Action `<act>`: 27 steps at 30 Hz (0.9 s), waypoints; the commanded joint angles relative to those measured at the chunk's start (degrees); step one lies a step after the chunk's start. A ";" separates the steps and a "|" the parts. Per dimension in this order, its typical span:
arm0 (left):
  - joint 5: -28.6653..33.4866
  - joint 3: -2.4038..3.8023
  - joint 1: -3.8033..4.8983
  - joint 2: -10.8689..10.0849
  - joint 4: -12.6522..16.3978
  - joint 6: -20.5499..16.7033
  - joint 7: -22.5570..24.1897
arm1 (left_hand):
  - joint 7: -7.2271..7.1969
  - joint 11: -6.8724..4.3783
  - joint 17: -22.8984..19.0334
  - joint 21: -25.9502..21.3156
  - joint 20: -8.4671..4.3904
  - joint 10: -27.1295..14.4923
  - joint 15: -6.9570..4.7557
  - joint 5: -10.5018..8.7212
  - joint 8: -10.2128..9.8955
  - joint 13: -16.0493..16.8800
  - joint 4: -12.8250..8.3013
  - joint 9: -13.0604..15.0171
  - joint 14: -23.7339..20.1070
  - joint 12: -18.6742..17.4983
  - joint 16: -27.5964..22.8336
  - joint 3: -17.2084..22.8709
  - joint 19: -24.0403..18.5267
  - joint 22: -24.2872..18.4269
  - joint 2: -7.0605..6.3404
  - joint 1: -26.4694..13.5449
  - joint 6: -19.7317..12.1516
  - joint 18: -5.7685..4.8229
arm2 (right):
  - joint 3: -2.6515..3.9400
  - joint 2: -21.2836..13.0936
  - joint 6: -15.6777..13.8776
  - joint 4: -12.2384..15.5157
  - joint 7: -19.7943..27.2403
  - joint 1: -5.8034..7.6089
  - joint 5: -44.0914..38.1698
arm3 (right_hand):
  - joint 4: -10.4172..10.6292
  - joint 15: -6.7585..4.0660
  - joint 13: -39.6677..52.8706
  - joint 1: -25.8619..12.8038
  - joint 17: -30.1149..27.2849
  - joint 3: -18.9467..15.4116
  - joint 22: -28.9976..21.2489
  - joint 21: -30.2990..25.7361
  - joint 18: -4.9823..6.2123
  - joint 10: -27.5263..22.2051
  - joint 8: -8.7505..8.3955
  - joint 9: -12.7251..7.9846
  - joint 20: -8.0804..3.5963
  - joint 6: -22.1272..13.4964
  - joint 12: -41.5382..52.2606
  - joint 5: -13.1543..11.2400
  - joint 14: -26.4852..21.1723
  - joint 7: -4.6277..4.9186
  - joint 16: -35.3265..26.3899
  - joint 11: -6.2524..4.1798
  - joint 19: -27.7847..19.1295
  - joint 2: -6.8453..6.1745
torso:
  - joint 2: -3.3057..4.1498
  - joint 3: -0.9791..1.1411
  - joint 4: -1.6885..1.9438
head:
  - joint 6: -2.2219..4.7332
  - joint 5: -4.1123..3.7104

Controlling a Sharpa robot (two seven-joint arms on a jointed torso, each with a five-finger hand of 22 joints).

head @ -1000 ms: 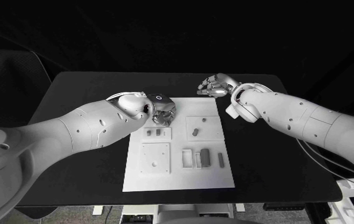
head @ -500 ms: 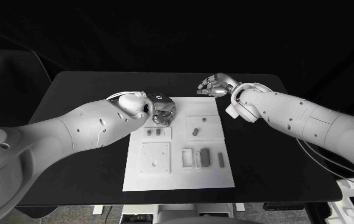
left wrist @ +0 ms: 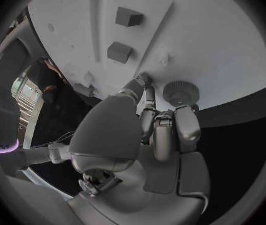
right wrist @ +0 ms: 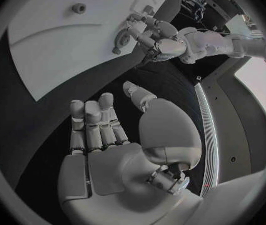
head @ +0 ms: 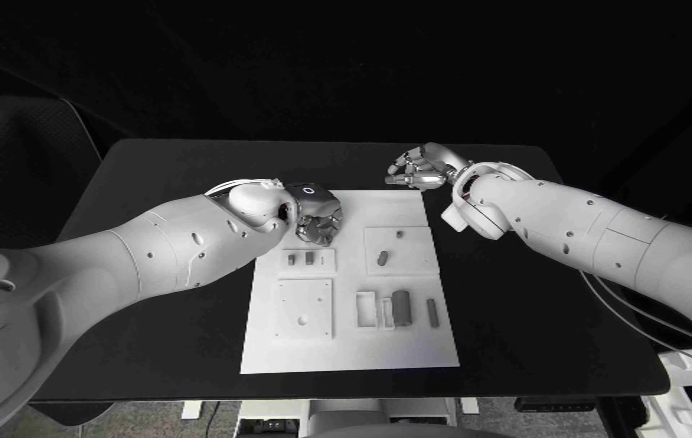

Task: Assemble the parts on the task board

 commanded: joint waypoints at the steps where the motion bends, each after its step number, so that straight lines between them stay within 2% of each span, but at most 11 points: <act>1: 0.40 -0.04 -0.06 -0.18 0.23 -0.62 0.35 | 1.56 0.02 7.74 8.07 -0.01 -0.29 0.03 0.21 0.21 -2.80 0.10 0.07 0.28 -0.09 2.53 0.37 -0.42 0.09 0.42 -0.14 1.96 2.51 | 0.01 -0.06 0.48 0.07 0.36 -0.01 -0.13 | 0.03 -0.05 -0.05 -0.41 -0.07 0.32 -0.07 1.46 -0.63 -0.44 0.25 -0.09 -0.01 0.03 0.31 -0.29 -0.37 0.45 0.14 0.09 -0.22 0.00 | 0.01 0.01 0.00 | -0.02 0.02; 13: 1.09 0.03 0.06 -1.97 2.34 -1.26 0.02 | 1.81 -0.01 7.51 8.07 -0.02 -0.32 0.03 0.21 0.21 -2.77 0.03 0.06 0.06 -0.05 2.47 0.51 -0.45 0.15 0.27 -0.07 2.11 2.51 | 0.01 -0.17 0.44 0.02 0.36 -0.01 -0.13 | 0.03 -0.05 -0.06 -0.43 -0.07 0.32 -0.08 1.46 -0.63 -0.44 0.26 -0.09 -0.01 0.03 0.32 -0.29 -0.36 0.45 0.14 0.09 -0.22 -0.01 | -0.09 0.07 0.07 | 0.13 0.00; 17: 1.25 0.07 0.30 -2.71 3.59 -0.78 -0.34 | 1.88 -0.02 7.44 8.08 -0.02 -0.32 0.03 0.21 0.22 -2.76 0.01 0.06 -0.02 -0.04 2.45 0.55 -0.45 0.17 0.23 -0.05 2.16 2.51 | 0.01 -0.24 0.47 0.04 0.36 -0.01 -0.13 | 0.03 -0.05 -0.06 -0.43 -0.07 0.32 -0.08 1.47 -0.63 -0.44 0.26 -0.09 -0.01 0.03 0.32 -0.29 -0.36 0.45 0.14 0.09 -0.22 -0.01 | -0.06 0.02 0.07 | 0.17 -0.01; 27: 1.84 0.15 1.96 -4.88 6.92 -0.68 -1.29 | 2.05 -0.04 7.35 8.09 -0.03 -0.33 0.02 0.21 0.25 -2.73 -0.01 0.07 -0.09 -0.01 2.44 0.64 -0.47 0.21 0.16 -0.03 2.31 2.51 | 0.01 -0.40 0.46 0.12 0.35 -0.01 -0.13 | 0.03 -0.05 -0.06 -0.45 -0.07 0.32 -0.08 1.47 -0.63 -0.44 0.26 -0.09 -0.01 0.03 0.33 -0.29 -0.36 0.45 0.15 0.09 -0.22 -0.02 | -0.12 0.00 0.13 | 0.50 0.24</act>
